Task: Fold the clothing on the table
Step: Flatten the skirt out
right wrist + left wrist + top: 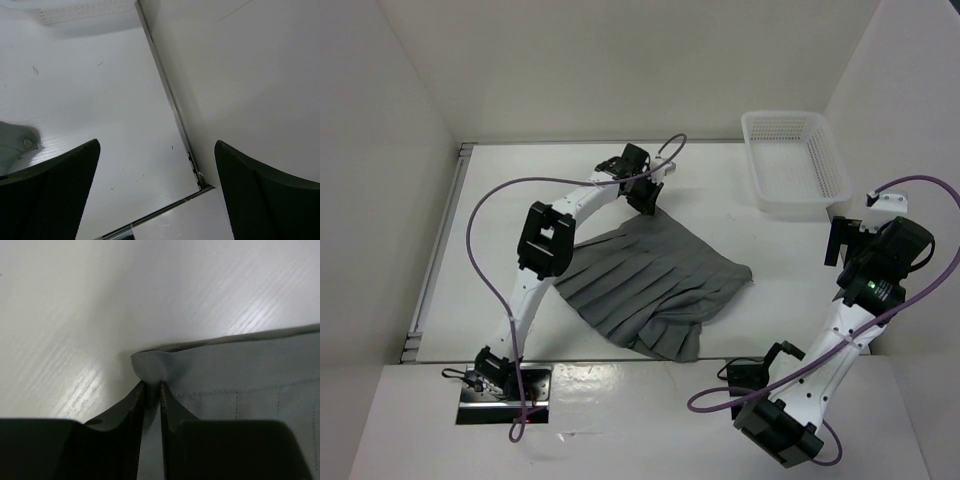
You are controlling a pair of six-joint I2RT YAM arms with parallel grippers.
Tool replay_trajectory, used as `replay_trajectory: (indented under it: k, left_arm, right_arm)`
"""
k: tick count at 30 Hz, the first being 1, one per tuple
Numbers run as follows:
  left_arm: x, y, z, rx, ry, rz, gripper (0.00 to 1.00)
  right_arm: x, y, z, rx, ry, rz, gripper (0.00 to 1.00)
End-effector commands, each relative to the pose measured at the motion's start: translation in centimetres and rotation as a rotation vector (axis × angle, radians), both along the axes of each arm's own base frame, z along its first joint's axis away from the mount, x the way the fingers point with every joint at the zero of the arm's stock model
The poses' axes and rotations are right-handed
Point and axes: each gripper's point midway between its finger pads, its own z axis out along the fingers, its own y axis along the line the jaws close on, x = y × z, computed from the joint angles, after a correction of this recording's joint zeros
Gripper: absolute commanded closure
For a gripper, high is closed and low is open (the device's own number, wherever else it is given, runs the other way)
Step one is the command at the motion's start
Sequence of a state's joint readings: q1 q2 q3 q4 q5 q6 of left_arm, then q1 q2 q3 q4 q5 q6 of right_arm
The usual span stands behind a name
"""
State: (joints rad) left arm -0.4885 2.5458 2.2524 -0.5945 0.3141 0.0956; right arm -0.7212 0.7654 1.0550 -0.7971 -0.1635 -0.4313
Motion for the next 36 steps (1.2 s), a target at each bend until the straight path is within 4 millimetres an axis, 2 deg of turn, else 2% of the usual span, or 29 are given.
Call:
replay_trajectory:
  k: [1,2,3,4,6,7,8,9,11,13,14,16,17,19,20,21,22,23,24,26,27,28,30,32,33,34,36]
  left_arm:
    - [-1.9,0.5,-0.8,0.032,0.023,0.015,0.79]
    - [-3.0,1.0,-2.0,0.047,0.066,0.026,0.83]
    - [-2.9,1.5,-2.0,0.045,0.062,0.035,0.92]
    - [-2.4,2.2,-1.3,0.03,0.054,0.062,0.95]
    - [-2.9,3.7,-2.0,0.038,0.08,0.107,0.99]
    - [-2.8,4.4,-1.0,0.036,0.071,0.131,1.0]
    - [-2.1,5.9,-0.7,0.034,0.068,0.181,1.0]
    - [-2.0,6.5,-0.4,0.027,0.069,0.203,1.0]
    - [-1.9,9.5,0.2,0.031,0.086,0.3,1.0]
    - [-1.5,11.5,1.2,0.03,0.082,0.371,1.0]
    - [-1.6,13.5,0.7,0.041,0.112,0.431,1.0]
    - [-1.3,15.6,1.2,0.051,0.106,0.497,1.0]
    - [-1.3,17.5,1.5,0.066,0.102,0.557,1.0]
    - [-1.3,19.2,1.9,0.072,0.094,0.616,1.0]
    - [-1.2,20.4,2.9,0.066,0.08,0.652,1.0]
    - [-1.4,21.2,2.8,0.073,0.078,0.683,1.0]
    - [-1.7,21.3,3.0,0.072,0.077,0.683,1.0]
    - [-1.6,22.1,3.6,0.07,0.066,0.712,1.0]
    - [-1.5,22.6,3.6,0.07,0.067,0.723,1.0]
    - [-2.1,22.5,3.4,0.065,0.083,0.724,1.0]
    - [-2.0,23.1,3.9,0.06,0.076,0.735,1.0]
    - [-2.7,23.2,3.0,0.073,0.099,0.735,1.0]
    - [-3.0,23.2,2.9,0.072,0.098,0.735,1.0]
    - [-3.0,22.8,3.2,0.066,0.086,0.726,1.0]
    - [-3.0,23.0,3.2,0.074,0.082,0.732,1.0]
    - [-3.1,22.5,3.2,0.074,0.082,0.723,1.0]
    - [-3.1,22.4,3.2,0.072,0.082,0.71,1.0]
  right_arm:
    - [0.3,0.2,2.1,-0.003,-0.043,0.007,0.01]
    - [0.4,0.3,2.1,0.0,-0.045,0.015,0.01]
    - [0.6,0.4,2.4,0.004,-0.052,0.029,0.01]
    - [0.6,0.6,2.6,0.007,-0.055,0.037,0.01]
    - [1.1,1.0,3.0,0.016,-0.067,0.066,0.01]
    - [1.4,0.9,3.0,0.023,-0.067,0.074,0.01]
    - [1.6,1.0,2.8,0.032,-0.063,0.082,0.01]
    - [1.8,1.3,3.3,0.034,-0.078,0.104,0.01]
    - [2.3,1.4,3.1,0.058,-0.069,0.123,0.01]
    - [3.0,2.0,2.8,0.081,-0.067,0.163,0.01]
    - [3.2,2.4,2.8,0.081,-0.067,0.178,0.01]
    - [4.2,3.6,2.3,0.12,-0.056,0.248,0.01]
    - [4.6,3.8,2.6,0.13,-0.052,0.266,0.01]
    - [5.3,4.6,2.6,0.155,-0.048,0.313,0.01]
    - [6.0,5.4,3.2,0.155,-0.055,0.353,0.01]
    - [6.6,5.9,2.6,0.192,-0.035,0.376,0.01]
    - [7.2,6.6,2.7,0.214,-0.037,0.409,0.01]
    - [7.9,7.7,3.0,0.225,-0.031,0.46,0.01]
    - [8.9,8.1,2.4,0.269,-0.011,0.483,0.01]
    - [10.4,10.6,2.5,0.332,0.001,0.577,0.01]
    - [11.3,10.9,1.6,0.365,0.031,0.588,0.02]
    - [11.8,11.5,1.3,0.399,0.034,0.599,0.02]
    - [13.4,13.0,1.8,0.414,0.019,0.652,0.02]
    - [15.1,14.1,0.3,0.45,0.063,0.657,0.02]
    - [15.8,16.6,-0.2,0.431,0.093,0.719,0.04]
    - [16.8,17.1,-1.8,0.432,0.143,0.689,0.04]
    - [18.2,19.8,-2.4,0.43,0.154,0.738,0.04]
